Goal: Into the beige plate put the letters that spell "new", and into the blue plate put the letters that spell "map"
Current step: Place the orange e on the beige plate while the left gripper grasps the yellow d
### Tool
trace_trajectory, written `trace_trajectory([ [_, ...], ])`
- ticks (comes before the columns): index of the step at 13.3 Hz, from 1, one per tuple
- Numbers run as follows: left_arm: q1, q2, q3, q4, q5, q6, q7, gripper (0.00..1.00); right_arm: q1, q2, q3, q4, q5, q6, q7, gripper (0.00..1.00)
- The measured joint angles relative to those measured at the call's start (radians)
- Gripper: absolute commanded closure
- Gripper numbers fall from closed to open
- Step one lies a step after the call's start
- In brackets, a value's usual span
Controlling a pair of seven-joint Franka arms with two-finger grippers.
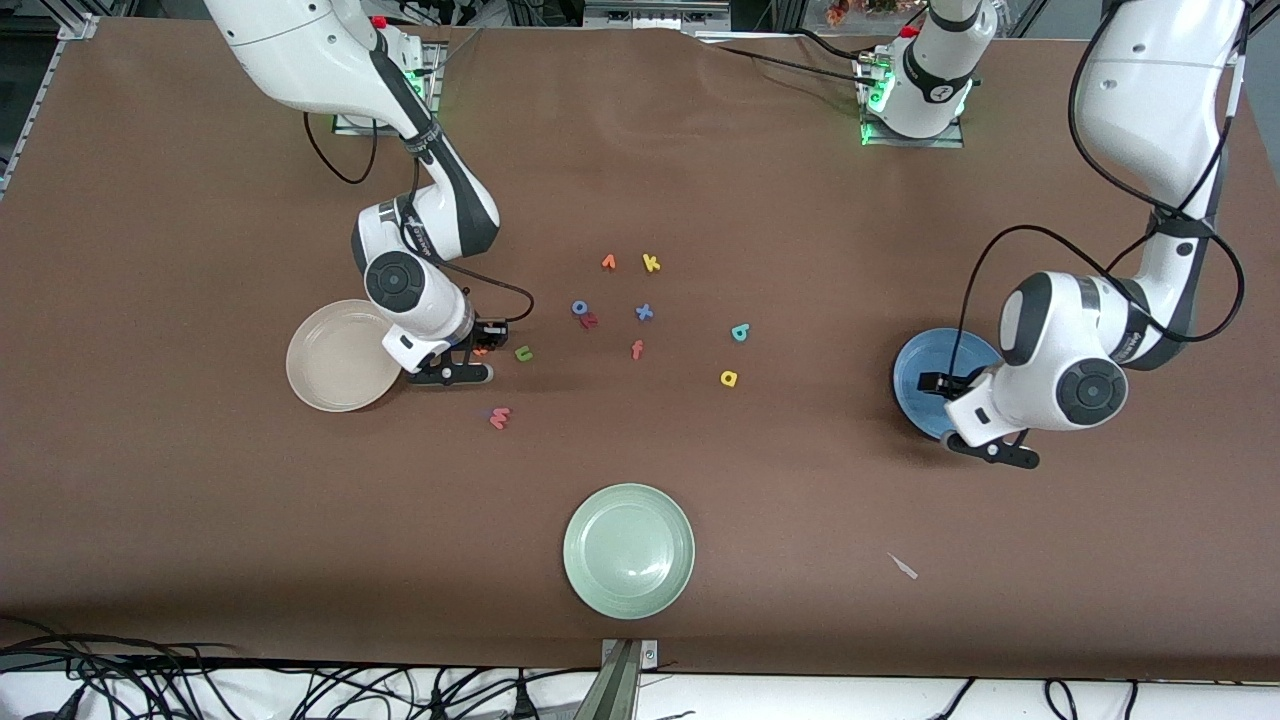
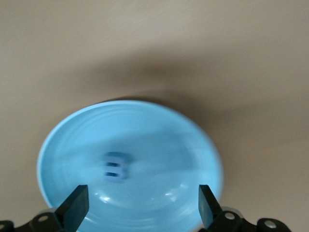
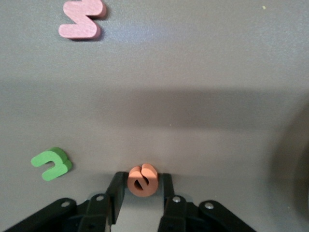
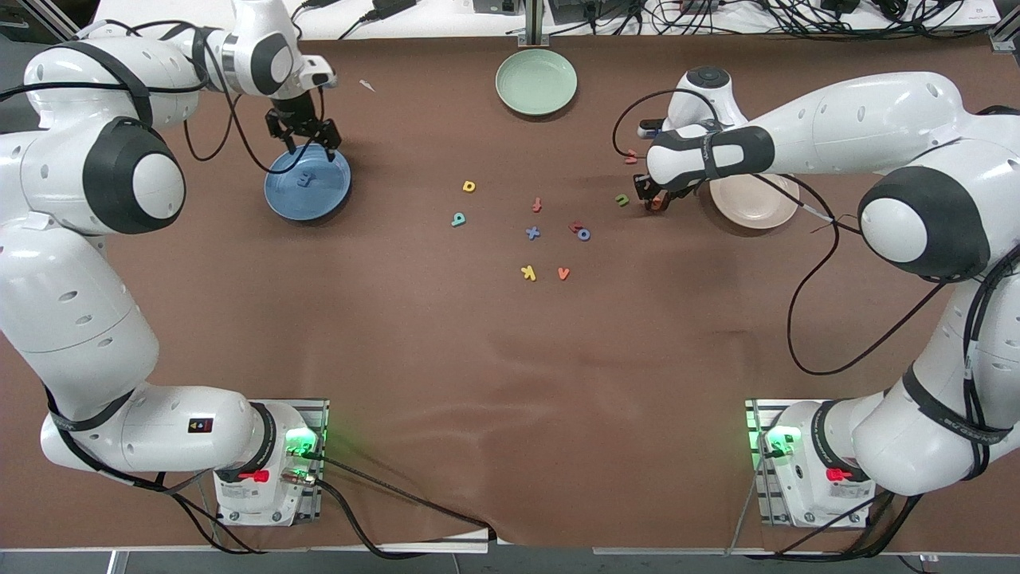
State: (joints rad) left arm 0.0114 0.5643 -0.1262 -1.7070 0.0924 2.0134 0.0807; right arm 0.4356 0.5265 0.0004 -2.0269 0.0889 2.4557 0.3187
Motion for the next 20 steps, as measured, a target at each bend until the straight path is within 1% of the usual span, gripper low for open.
trace_trajectory([
  [1, -0.002, -0.017, -0.043, 0.000, 0.000, -0.009, -0.043, 0.00, 0.000, 0.000, 0.000, 0.000, 0.000, 0.000, 0.000, 0.67],
  [3, -0.016, -0.027, -0.131, 0.000, 0.000, -0.014, -0.194, 0.00, -0.001, 0.000, 0.000, 0.000, 0.000, 0.000, 0.000, 0.68],
  [4, -0.038, -0.026, -0.159, 0.000, 0.000, -0.013, -0.282, 0.00, -0.001, 0.000, -0.001, 0.000, 0.000, 0.000, 0.000, 0.69],
  [5, -0.073, -0.024, -0.170, 0.001, 0.000, -0.009, -0.361, 0.00, -0.001, 0.000, -0.001, 0.000, 0.000, 0.000, 0.000, 0.70],
  [8, -0.204, 0.006, -0.172, 0.035, 0.000, 0.005, -0.478, 0.00, -0.002, 0.000, -0.001, 0.000, 0.001, 0.000, 0.000, 0.72],
  [10, -0.266, 0.042, -0.171, 0.068, 0.000, 0.055, -0.531, 0.00, -0.002, -0.001, -0.001, 0.001, 0.001, 0.000, 0.001, 0.76],
  [12, -0.292, 0.077, -0.170, 0.078, 0.000, 0.136, -0.546, 0.00, -0.002, 0.000, -0.001, 0.009, 0.001, 0.002, 0.001, 0.77],
  [14, -0.309, 0.114, -0.168, 0.078, 0.021, 0.176, -0.546, 0.00, -0.003, 0.000, -0.001, 0.032, 0.001, -0.013, 0.001, 0.77],
  [16, -0.319, 0.144, -0.167, 0.079, 0.067, 0.213, -0.559, 0.00, -0.004, -0.001, -0.005, 0.074, 0.001, -0.080, 0.001, 0.77],
  [17, -0.321, 0.156, -0.167, 0.080, 0.071, 0.233, -0.573, 0.00, -0.005, -0.003, -0.014, 0.100, 0.001, -0.129, -0.003, 0.77],
  [19, -0.334, 0.181, -0.165, 0.080, 0.082, 0.264, -0.607, 0.00, -0.008, -0.018, -0.044, 0.134, 0.001, -0.211, -0.037, 0.77],
  [20, -0.342, 0.191, -0.165, 0.080, 0.113, 0.271, -0.626, 0.00, -0.011, -0.029, -0.061, 0.139, 0.001, -0.240, -0.069, 0.77],
])
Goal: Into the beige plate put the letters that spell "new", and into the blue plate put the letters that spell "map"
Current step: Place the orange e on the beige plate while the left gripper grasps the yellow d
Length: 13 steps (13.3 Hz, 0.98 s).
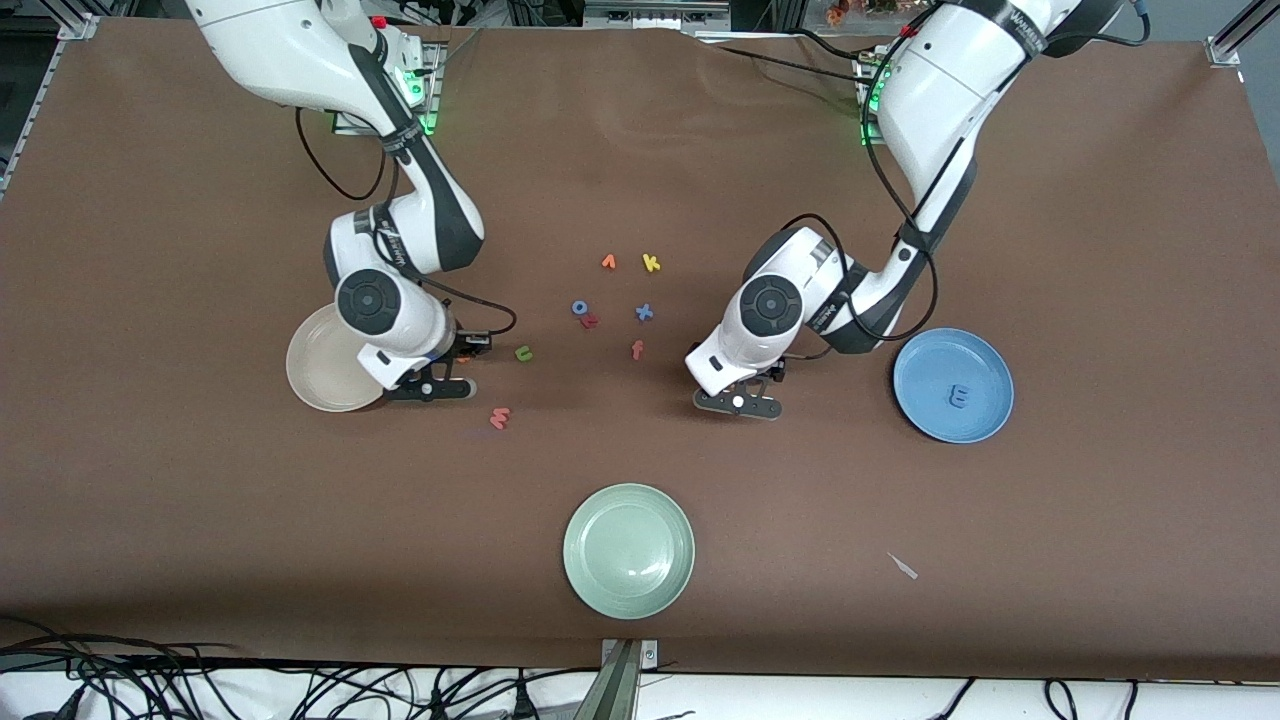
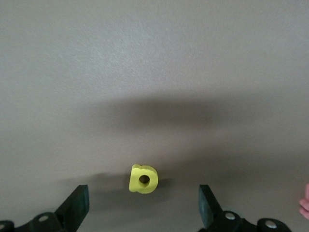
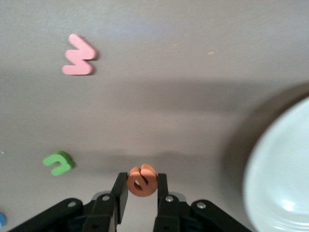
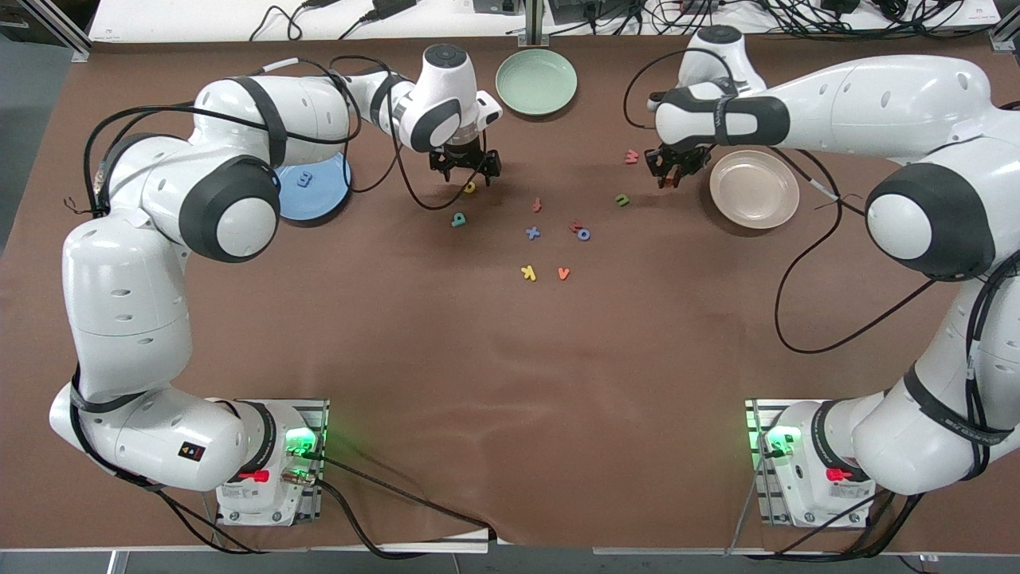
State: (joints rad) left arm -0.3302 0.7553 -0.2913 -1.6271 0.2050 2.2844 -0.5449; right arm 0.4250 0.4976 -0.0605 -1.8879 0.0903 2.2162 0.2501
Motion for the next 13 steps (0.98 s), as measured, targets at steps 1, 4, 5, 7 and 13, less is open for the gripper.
trace_trajectory([
  [1, -0.004, 0.006, 0.000, 0.000, 0.027, 0.003, -0.011, 0.00, -0.002, -0.011, -0.018, 0.001, 0.000, -0.028, -0.037, 0.77],
  [4, -0.006, 0.014, 0.001, 0.000, 0.043, 0.003, -0.018, 0.12, -0.004, -0.031, -0.096, 0.001, 0.000, -0.097, -0.170, 0.77],
  [5, -0.006, 0.016, 0.002, 0.000, 0.044, 0.003, -0.018, 0.25, -0.005, -0.032, -0.133, 0.000, 0.000, -0.113, -0.222, 0.77],
  [7, -0.006, 0.020, 0.003, 0.000, 0.045, 0.003, -0.018, 0.58, -0.014, -0.026, -0.196, -0.006, 0.000, -0.124, -0.304, 0.76],
  [13, -0.006, 0.022, 0.005, 0.006, 0.045, 0.004, -0.018, 0.89, -0.057, 0.029, -0.214, -0.009, 0.000, -0.121, -0.348, 0.00],
])
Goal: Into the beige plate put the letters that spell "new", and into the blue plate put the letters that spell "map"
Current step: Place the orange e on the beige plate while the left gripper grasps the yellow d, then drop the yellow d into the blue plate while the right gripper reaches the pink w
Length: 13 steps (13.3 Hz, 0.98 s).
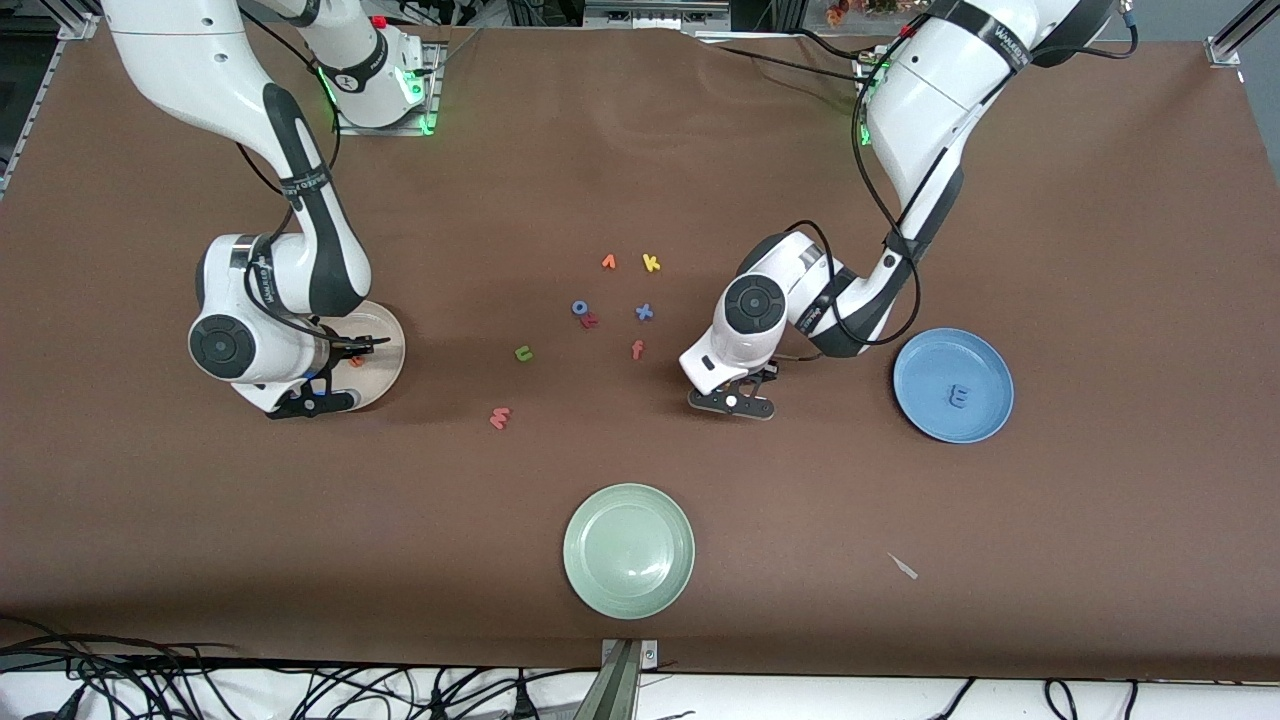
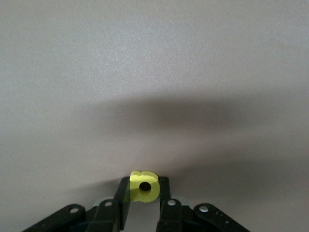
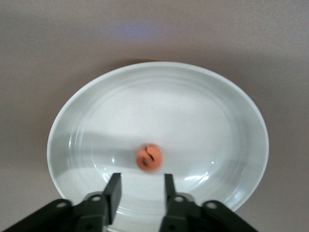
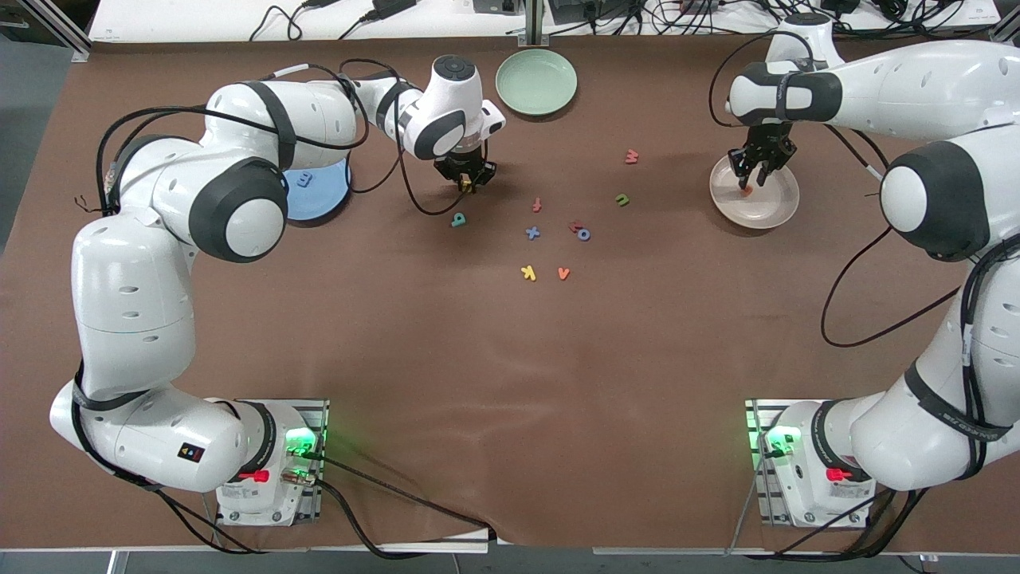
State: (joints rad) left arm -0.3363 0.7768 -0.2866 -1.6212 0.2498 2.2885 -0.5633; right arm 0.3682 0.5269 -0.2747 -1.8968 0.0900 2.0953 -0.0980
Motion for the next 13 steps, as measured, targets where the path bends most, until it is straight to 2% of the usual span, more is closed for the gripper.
trace_trajectory([
  [4, 0.004, -0.001, 0.003, 0.006, 0.000, -0.004, 0.000, 0.89, 0.008, -0.003, 0.018, 0.070, 0.016, -0.028, 0.086, 0.00],
  [7, 0.028, -0.035, 0.006, 0.037, 0.004, -0.117, 0.026, 0.87, 0.025, -0.004, 0.060, 0.118, 0.097, -0.039, 0.239, 0.00],
  [11, 0.144, -0.137, 0.009, 0.050, 0.004, -0.301, 0.278, 0.85, 0.065, 0.006, 0.079, 0.171, 0.123, -0.038, 0.441, 0.00],
  [13, 0.236, -0.157, 0.011, 0.049, 0.004, -0.378, 0.458, 0.79, 0.090, 0.031, 0.081, 0.214, 0.140, -0.037, 0.529, 0.00],
])
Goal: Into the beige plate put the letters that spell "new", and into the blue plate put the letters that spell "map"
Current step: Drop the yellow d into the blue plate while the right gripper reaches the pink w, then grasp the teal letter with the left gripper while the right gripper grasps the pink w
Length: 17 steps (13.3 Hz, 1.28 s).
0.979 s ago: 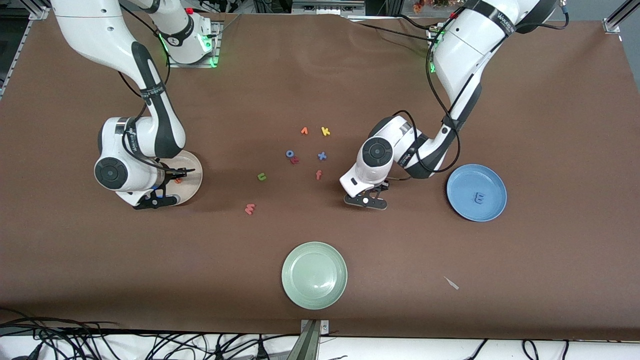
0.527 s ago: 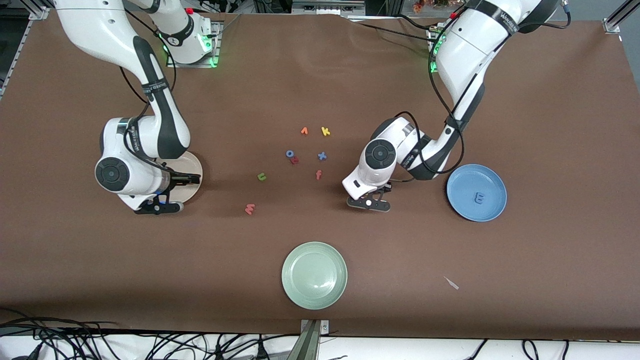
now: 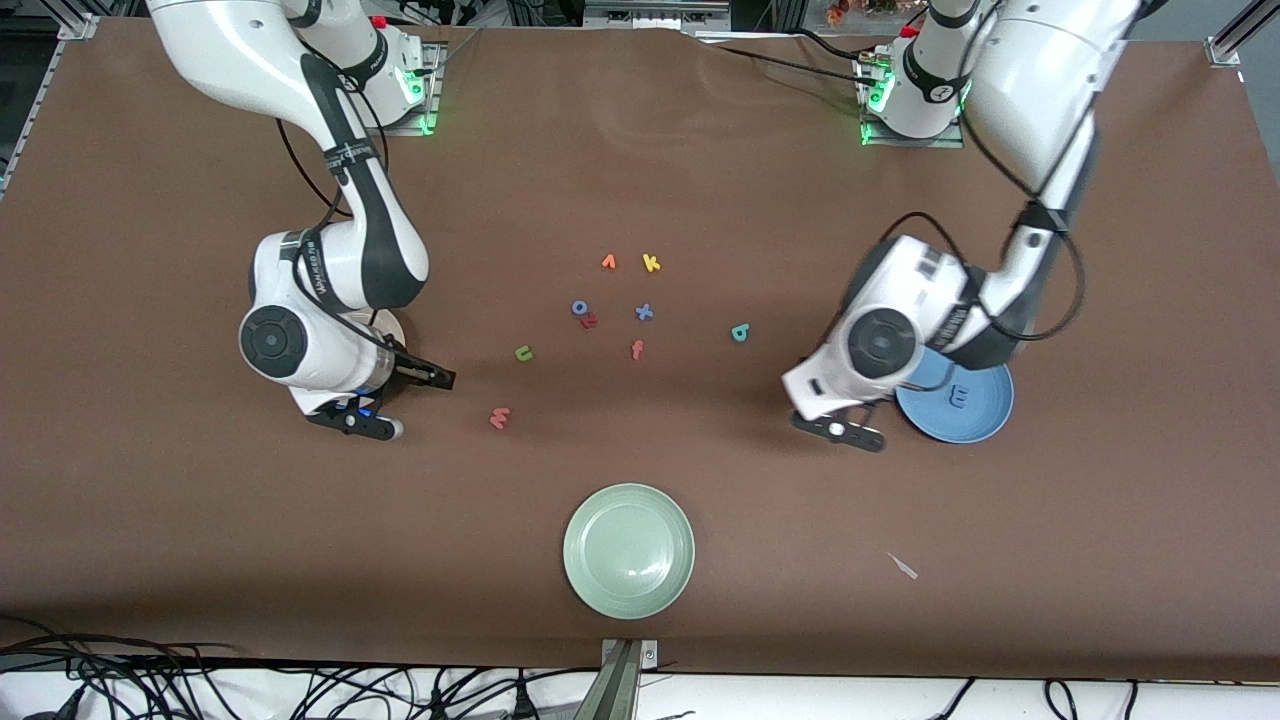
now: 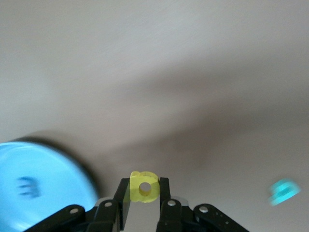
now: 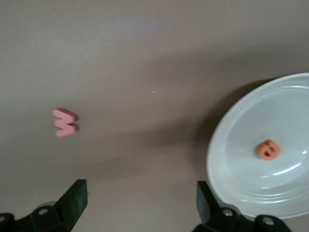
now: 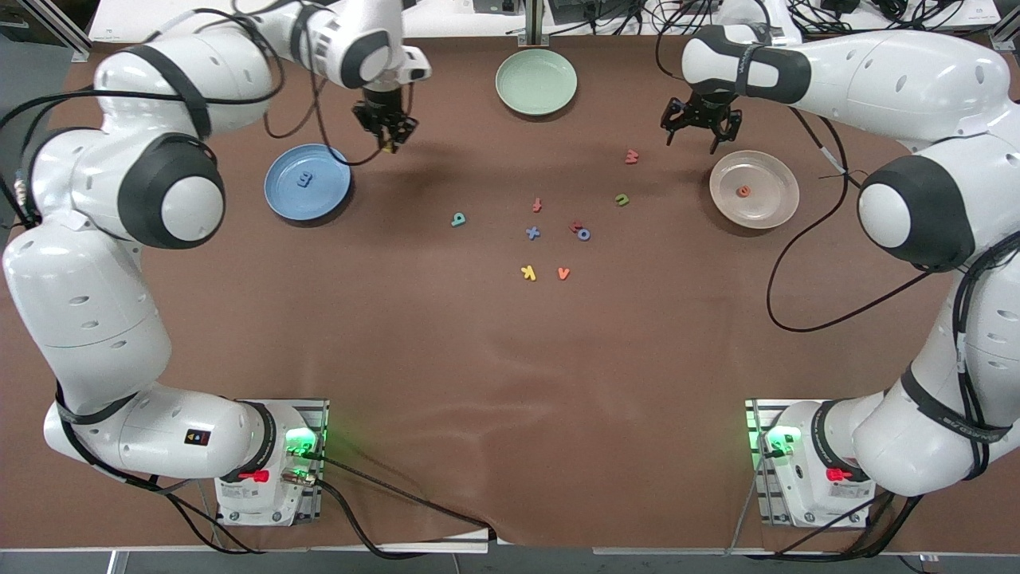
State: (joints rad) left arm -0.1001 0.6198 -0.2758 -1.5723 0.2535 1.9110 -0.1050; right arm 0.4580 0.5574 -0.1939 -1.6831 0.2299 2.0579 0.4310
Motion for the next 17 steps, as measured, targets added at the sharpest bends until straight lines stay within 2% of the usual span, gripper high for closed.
trace_trajectory([
  [3, 0.113, 0.001, 0.002, -0.026, 0.000, -0.041, 0.184, 0.79, 0.029, 0.053, 0.002, 0.053, 0.031, 0.020, 0.094, 0.00],
  [5, 0.166, 0.005, 0.003, -0.058, 0.000, -0.036, 0.240, 0.77, 0.042, 0.087, 0.002, 0.075, 0.051, 0.051, 0.140, 0.00],
  [6, 0.186, 0.007, 0.003, -0.076, 0.004, -0.017, 0.256, 0.71, 0.048, 0.100, 0.002, 0.080, 0.061, 0.068, 0.159, 0.00],
  [7, 0.199, 0.009, 0.003, -0.099, 0.025, 0.012, 0.264, 0.38, 0.052, 0.113, 0.002, 0.088, 0.072, 0.081, 0.172, 0.00],
  [8, 0.204, 0.010, 0.003, -0.124, 0.050, 0.046, 0.264, 0.01, 0.054, 0.125, 0.002, 0.097, 0.085, 0.087, 0.186, 0.00],
  [10, 0.205, 0.012, 0.002, -0.164, 0.061, 0.099, 0.263, 0.00, 0.059, 0.151, 0.002, 0.123, 0.117, 0.096, 0.200, 0.00],
  [13, 0.205, 0.006, 0.000, -0.168, 0.061, 0.106, 0.263, 0.00, 0.087, 0.194, 0.003, 0.140, 0.128, 0.139, 0.239, 0.00],
  [17, 0.207, -0.052, -0.049, -0.161, 0.010, 0.044, 0.242, 0.00, 0.109, 0.224, 0.003, 0.142, 0.128, 0.155, 0.256, 0.01],
])
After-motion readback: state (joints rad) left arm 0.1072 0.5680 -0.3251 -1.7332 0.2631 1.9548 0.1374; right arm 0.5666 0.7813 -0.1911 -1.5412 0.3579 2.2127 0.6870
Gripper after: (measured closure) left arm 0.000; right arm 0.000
